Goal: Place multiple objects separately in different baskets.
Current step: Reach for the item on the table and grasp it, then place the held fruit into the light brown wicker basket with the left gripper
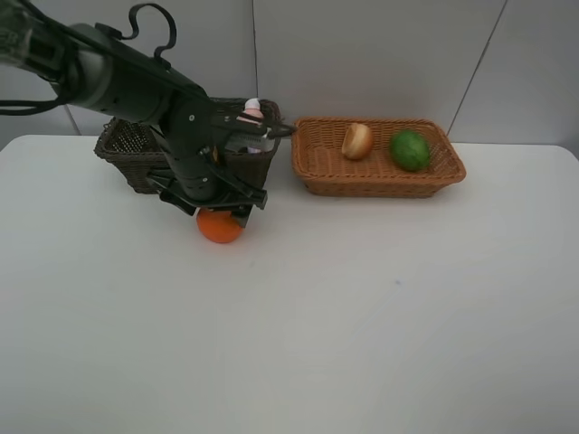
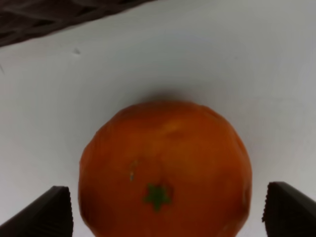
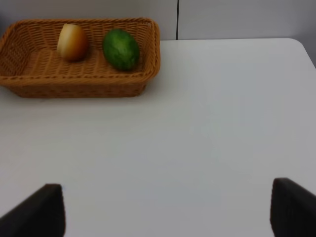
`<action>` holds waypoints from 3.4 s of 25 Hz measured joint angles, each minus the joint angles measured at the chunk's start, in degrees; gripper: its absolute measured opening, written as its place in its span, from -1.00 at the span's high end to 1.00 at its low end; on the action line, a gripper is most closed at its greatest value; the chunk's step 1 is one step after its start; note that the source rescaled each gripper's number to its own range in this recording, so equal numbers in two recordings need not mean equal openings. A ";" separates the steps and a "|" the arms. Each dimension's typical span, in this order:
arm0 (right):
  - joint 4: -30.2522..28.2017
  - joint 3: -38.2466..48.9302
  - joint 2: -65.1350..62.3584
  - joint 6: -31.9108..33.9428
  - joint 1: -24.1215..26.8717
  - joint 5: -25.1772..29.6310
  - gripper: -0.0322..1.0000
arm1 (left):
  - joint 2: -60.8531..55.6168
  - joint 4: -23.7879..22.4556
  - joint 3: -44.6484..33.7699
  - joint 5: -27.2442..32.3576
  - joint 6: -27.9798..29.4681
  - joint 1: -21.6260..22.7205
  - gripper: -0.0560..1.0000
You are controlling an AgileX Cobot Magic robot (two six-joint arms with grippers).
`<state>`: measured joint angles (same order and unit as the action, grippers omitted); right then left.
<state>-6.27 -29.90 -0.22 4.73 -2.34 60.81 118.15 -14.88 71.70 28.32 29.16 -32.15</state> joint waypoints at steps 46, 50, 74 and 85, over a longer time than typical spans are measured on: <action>0.00 0.00 0.00 0.00 0.00 0.00 -0.68 | 4.04 -1.30 0.00 -3.48 -2.99 -0.27 -0.87; 0.00 0.00 0.00 0.00 0.00 0.00 -0.68 | 3.73 -1.33 0.00 -2.51 -3.12 -1.12 -0.87; 0.00 0.00 0.00 0.00 0.00 0.00 -0.68 | -6.57 0.31 -0.05 -23.76 -4.67 -6.03 -0.87; 0.00 0.00 0.00 0.00 0.00 0.00 -0.68 | 2.66 -4.12 17.70 -26.46 -4.67 -6.03 -0.87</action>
<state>-6.27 -29.90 -0.22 4.73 -2.34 60.81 120.81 -19.01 89.40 1.86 24.49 -38.18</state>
